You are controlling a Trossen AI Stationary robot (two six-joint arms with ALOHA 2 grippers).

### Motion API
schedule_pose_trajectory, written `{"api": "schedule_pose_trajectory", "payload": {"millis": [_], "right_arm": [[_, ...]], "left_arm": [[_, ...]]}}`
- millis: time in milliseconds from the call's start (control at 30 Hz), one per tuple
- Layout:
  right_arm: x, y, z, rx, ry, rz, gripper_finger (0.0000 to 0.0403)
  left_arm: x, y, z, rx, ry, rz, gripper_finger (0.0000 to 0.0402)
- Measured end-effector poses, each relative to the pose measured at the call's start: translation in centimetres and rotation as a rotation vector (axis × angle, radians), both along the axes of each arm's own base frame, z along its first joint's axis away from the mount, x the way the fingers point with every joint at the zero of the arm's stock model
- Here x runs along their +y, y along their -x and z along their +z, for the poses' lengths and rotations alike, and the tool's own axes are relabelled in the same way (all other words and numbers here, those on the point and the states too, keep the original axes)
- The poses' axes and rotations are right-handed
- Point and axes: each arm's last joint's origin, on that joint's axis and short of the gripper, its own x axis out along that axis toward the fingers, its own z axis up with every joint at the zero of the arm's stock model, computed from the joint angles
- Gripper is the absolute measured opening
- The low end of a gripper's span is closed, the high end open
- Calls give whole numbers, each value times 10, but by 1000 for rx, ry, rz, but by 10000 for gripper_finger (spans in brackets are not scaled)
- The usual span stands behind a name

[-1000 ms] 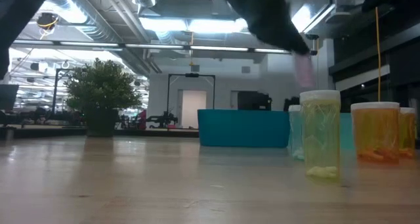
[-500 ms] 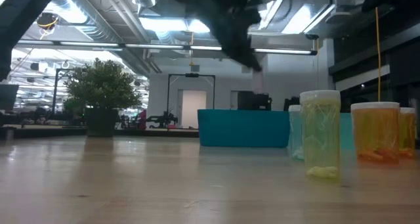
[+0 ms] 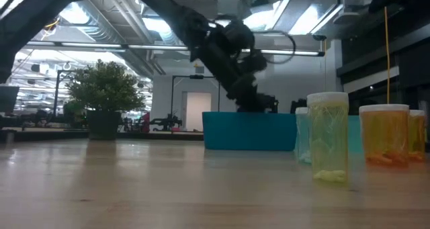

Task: Pick and place medicine bottles into bin by pill shape (circle, oval)
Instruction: Put the small pink pill bottle into the blue bin, then put the small blue pill bottle into the blue bin

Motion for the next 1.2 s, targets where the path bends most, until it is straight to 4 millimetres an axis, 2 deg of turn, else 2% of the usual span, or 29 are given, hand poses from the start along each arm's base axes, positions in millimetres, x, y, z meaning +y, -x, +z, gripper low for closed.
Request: {"api": "schedule_pose_trajectory", "payload": {"millis": [100,367,633,1067,1200], "right_arm": [[0,0,0,0,0,0,42],[0,0,0,-1,-1,1,42],[0,0,0,-2,-1,1,42],[0,0,0,-3,-4,0,42],[0,0,0,-3,-6,-1,42]], "left_arm": [[-1,-3,-8,7,5,0,92],[-3,-4,-1,-19,-19,7,92],[-3,-2,-7,20,-11,14,97],[-3,-2,-6,20,-13,15,175],[-5,-3,2,7,-18,12,195]]}}
